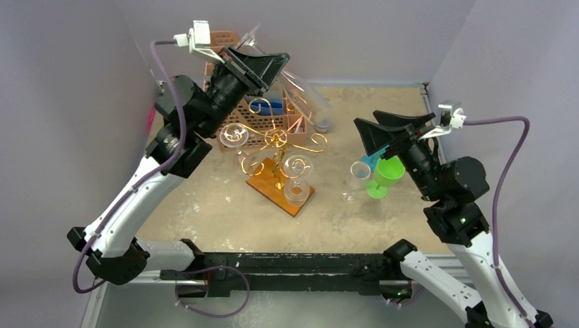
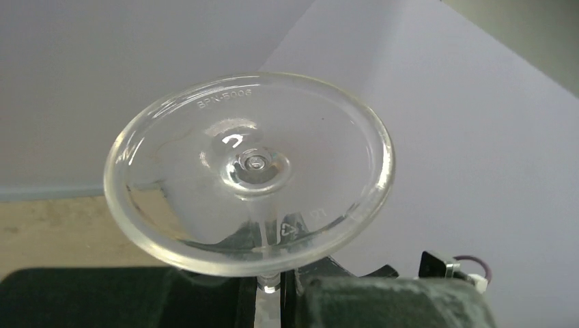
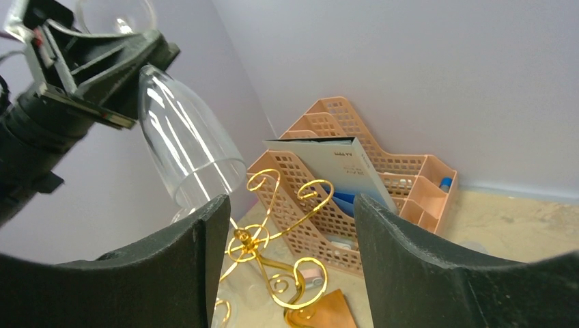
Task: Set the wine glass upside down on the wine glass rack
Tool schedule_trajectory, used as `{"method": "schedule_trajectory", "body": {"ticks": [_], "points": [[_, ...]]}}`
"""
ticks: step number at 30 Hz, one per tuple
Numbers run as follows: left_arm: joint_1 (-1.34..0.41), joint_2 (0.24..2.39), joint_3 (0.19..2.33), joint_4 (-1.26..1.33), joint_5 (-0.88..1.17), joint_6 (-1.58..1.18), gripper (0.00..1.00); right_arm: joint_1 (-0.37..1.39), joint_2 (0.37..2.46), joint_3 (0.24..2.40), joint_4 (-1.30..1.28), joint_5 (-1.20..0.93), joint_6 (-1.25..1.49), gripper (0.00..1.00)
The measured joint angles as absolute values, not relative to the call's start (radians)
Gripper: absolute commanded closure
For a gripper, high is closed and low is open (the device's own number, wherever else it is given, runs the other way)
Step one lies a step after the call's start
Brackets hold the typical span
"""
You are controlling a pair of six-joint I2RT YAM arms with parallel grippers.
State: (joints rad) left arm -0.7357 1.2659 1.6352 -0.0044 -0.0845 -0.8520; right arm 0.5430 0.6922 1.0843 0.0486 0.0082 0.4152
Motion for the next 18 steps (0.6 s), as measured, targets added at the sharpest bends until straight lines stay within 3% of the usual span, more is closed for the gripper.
{"method": "schedule_trajectory", "body": {"ticks": [9,18], "points": [[-0.736,1.237,1.901,-0.383,0.146,-0.56,1.0,0.543,0.654,1.092,-0.025,0.008,0.402,0.3],[-0.736,1.146,1.967,-0.691,0.364,-0.456,1.0,0.543,0.654,1.092,-0.069,0.008,0.403,0.3]]}}
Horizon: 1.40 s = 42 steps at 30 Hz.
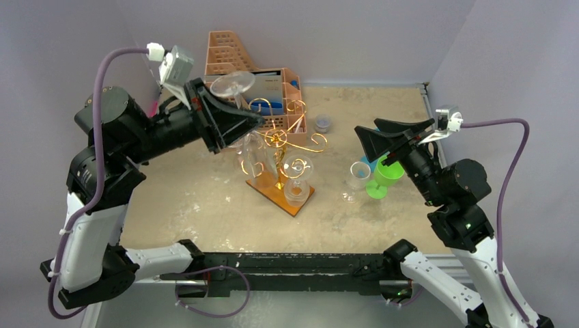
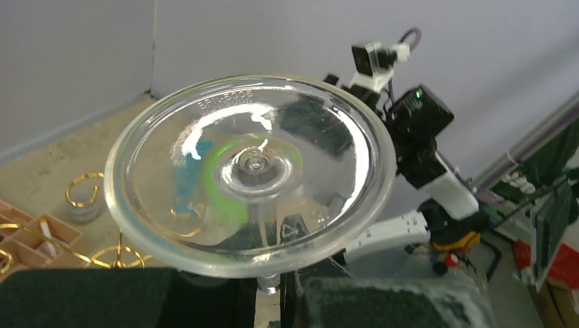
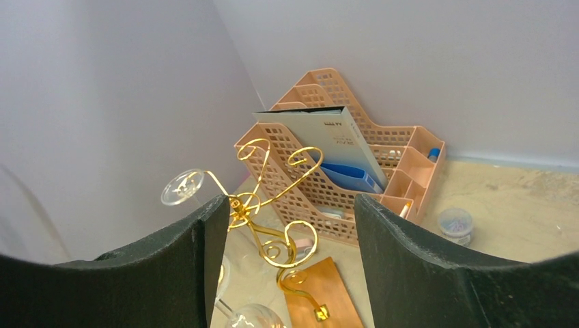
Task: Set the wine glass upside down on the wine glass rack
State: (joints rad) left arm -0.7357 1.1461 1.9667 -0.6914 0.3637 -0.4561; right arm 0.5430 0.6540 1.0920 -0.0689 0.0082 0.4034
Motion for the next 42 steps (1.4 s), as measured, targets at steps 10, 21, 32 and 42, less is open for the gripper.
{"method": "schedule_trajectory", "body": {"ticks": [10,21,32,42], "points": [[-0.736,0.925,1.683,-0.797,0.539,-0.312,1.0,0.543,0.636,1.088,-0.119,0.013,0.403,0.3],[-0.736,0.689,1.343,-0.744,0.676,-0.126,1.0,0.543,0.621,1.06,-0.149,0.054,0.401,0.3],[-0.736,0.69,1.178,-0.739,0.803,0.0,1.0,0.543,0.622,1.06,-0.175,0.069,0.399,0.3],[-0.736,0.732,1.01,-0.601,0.791,0.011,1.0,0.543,0.622,1.06,-0.183,0.07,0.398,0.3]]}}
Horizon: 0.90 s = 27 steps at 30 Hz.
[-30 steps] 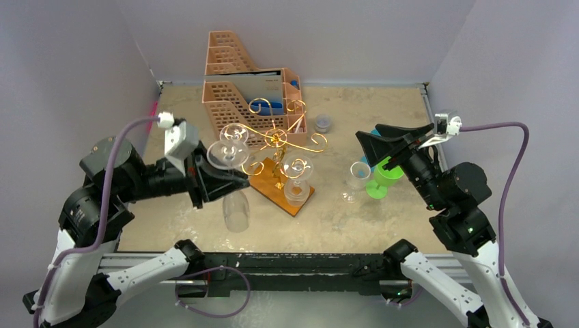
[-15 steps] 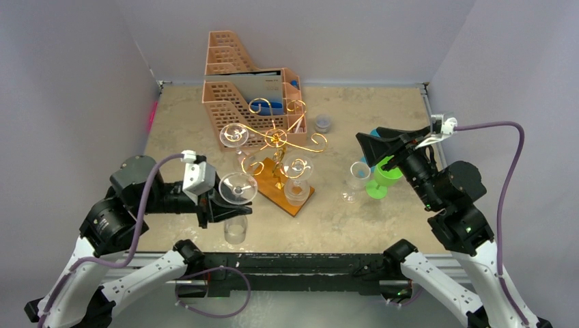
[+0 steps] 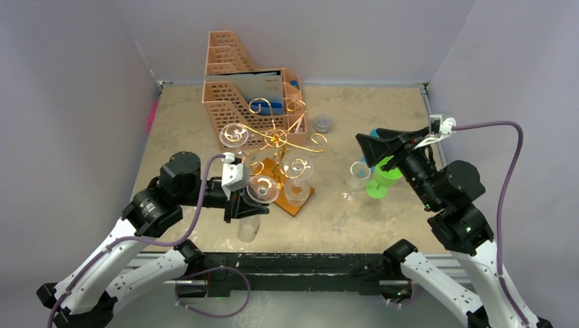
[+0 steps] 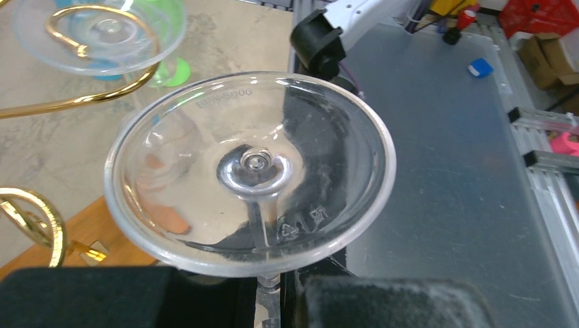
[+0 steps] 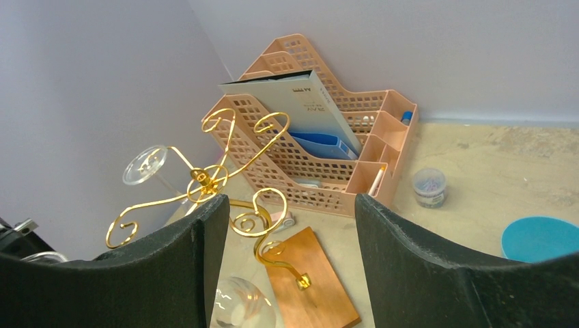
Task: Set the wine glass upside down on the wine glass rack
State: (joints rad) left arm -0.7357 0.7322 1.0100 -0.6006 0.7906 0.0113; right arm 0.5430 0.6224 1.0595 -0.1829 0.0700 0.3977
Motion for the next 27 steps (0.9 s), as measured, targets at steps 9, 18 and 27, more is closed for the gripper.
{"method": "schedule_trajectory", "body": {"ticks": [9,18,27], "points": [[-0.736,0.676,0.919,-0.474,0.659,-0.026,1.0,0.543,0.624,1.06,-0.184,0.071,0.391,0.3],[-0.736,0.621,0.837,-0.42,0.562,-0.089,1.0,0.543,0.634,1.06,-0.186,0.023,0.376,0.3],[-0.736,0.625,0.81,-0.355,0.557,-0.149,1.0,0.543,0.838,1.249,-0.266,-0.403,0.322,0.29]]}}
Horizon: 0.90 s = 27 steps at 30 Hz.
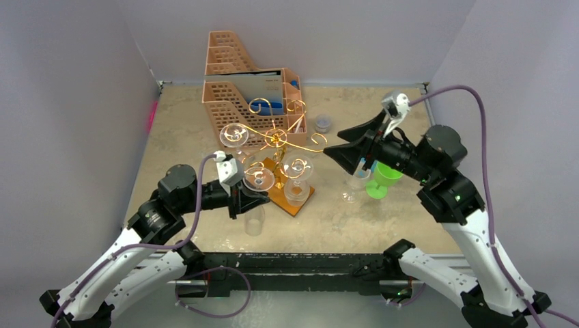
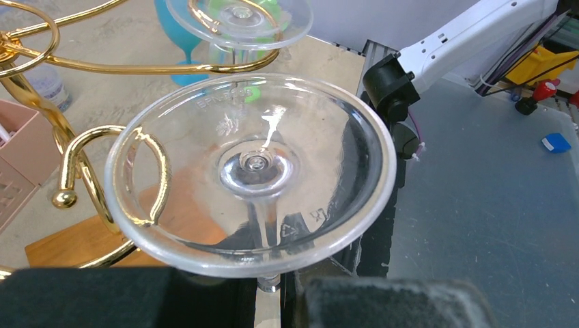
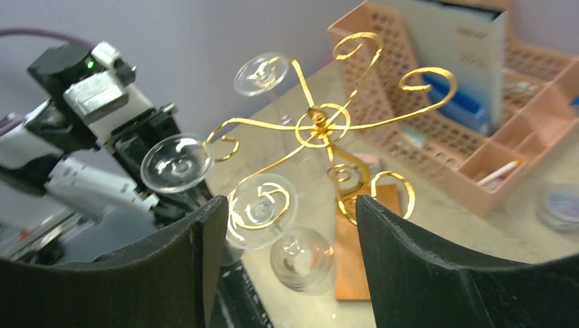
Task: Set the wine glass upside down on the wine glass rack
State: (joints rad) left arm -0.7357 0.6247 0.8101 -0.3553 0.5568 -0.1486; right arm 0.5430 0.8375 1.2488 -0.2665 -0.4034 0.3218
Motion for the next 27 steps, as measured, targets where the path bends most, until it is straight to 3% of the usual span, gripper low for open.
{"method": "schedule_trajectory", "body": {"ticks": [11,18,27], "points": [[-0.736,0.643,0.777,-0.285,0.527,-0.152,1.0,0.559,1.081,1.425,-0.411,-0.702,0.445,0.32],[-0.736,0.631,0.721,-0.22,0.525,-0.135,1.0,0.635,1.12,1.46,-0.426,-0.698,0.53,0.41],[-0.736,0.595,0.708,-0.178,0.529,-0.101,1.0,0.81,1.205,1.576,-0.482,-0.599,0.543,0.42]]}}
